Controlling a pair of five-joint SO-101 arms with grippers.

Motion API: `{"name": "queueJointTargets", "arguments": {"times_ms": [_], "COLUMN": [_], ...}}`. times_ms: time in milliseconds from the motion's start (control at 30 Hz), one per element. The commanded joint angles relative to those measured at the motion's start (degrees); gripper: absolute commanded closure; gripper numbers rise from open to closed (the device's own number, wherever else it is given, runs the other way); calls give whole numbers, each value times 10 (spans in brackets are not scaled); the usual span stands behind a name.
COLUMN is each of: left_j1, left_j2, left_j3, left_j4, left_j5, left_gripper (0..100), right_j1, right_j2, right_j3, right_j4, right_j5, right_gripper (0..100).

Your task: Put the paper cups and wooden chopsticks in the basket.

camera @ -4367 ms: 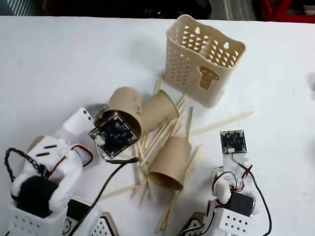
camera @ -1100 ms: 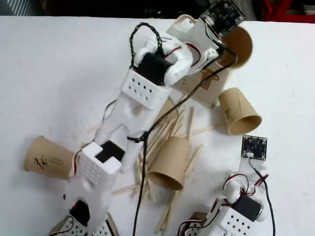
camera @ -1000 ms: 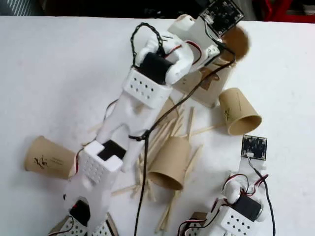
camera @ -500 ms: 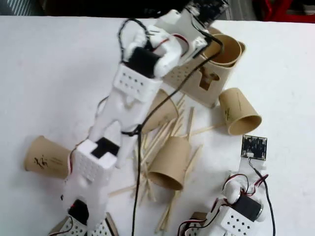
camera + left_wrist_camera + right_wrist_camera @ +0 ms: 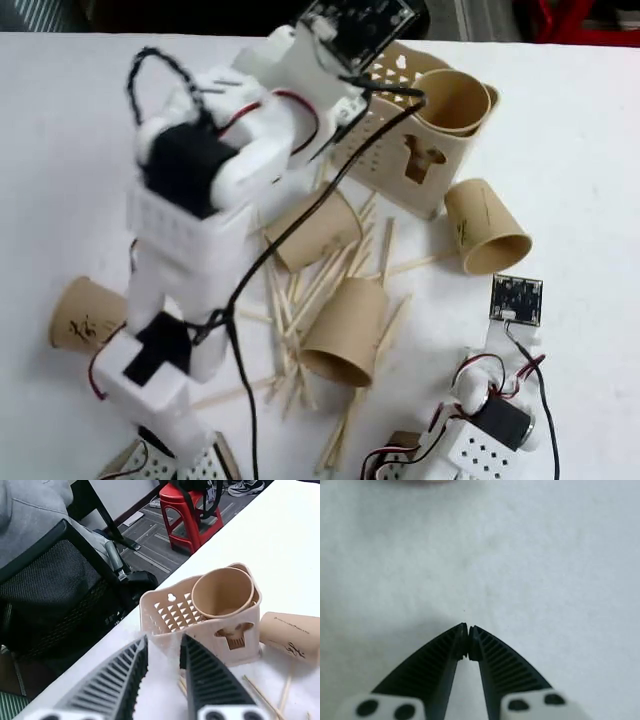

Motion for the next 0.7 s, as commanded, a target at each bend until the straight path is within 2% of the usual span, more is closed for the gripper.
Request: {"name": "queueJointTargets", "arguments": {"times_ms": [0,100,233,333,533,667], "left_j1": [-1,-6,-20,-13,-8,-25], "left_j2": [-64,-87,-136,-194,-327,-409], "left_j3": [-22,-15,36,95,282,410], "left_j4": [67,100,101,101,96,74], "left_j5": [2,2,2,2,-45,-48], "left_gripper": [884,884,884,884,884,884], "right_j1": [3,3,7,3,3,-8], "right_j2": [-7,-7,-7,-7,-7,-4], "right_j3": [4,4,1,-25,-92,-141], "right_j4": [1,-6,-65,-72,-72,-72], "right_j5": [-1,0,0,0,5,80], "right_gripper": [978,978,978,980,978,978]}}
